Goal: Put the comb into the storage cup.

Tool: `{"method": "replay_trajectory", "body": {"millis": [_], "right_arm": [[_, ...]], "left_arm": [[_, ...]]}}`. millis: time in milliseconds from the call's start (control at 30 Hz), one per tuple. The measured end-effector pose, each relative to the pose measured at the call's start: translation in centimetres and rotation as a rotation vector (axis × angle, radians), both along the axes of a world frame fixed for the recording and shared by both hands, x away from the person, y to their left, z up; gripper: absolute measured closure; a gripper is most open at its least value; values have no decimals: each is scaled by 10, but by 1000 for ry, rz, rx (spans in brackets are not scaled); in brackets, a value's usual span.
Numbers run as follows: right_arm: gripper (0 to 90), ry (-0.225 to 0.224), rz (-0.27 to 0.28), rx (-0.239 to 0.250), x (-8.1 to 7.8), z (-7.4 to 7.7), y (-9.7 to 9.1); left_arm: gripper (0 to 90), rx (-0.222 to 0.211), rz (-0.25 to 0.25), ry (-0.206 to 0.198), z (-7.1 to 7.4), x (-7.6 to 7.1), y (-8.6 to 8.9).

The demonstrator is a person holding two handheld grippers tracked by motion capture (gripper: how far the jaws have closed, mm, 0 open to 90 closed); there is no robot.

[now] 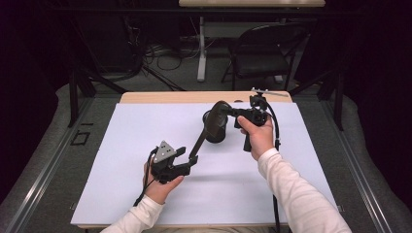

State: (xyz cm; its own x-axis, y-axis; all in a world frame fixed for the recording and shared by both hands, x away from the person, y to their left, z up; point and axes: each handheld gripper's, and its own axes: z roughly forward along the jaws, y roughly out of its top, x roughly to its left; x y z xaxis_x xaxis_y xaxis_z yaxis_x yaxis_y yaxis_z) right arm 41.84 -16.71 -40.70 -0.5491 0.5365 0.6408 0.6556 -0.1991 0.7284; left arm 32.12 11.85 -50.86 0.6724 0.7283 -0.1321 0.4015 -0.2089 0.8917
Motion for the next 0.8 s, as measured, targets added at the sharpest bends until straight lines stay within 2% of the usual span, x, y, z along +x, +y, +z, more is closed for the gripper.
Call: {"method": "replay_trajectory", "body": {"millis": [567, 667, 800], "right_arm": [[868, -22, -18, -8, 2, 7, -5], [868, -25, -24, -6, 3, 8, -7], [868, -37, -38, -2, 4, 11, -10]], "left_arm": [[405, -15, 20, -6, 6, 0, 6], [405, -22, 22, -16, 8, 2, 8], [400, -26, 0, -16, 8, 4, 8]]}}
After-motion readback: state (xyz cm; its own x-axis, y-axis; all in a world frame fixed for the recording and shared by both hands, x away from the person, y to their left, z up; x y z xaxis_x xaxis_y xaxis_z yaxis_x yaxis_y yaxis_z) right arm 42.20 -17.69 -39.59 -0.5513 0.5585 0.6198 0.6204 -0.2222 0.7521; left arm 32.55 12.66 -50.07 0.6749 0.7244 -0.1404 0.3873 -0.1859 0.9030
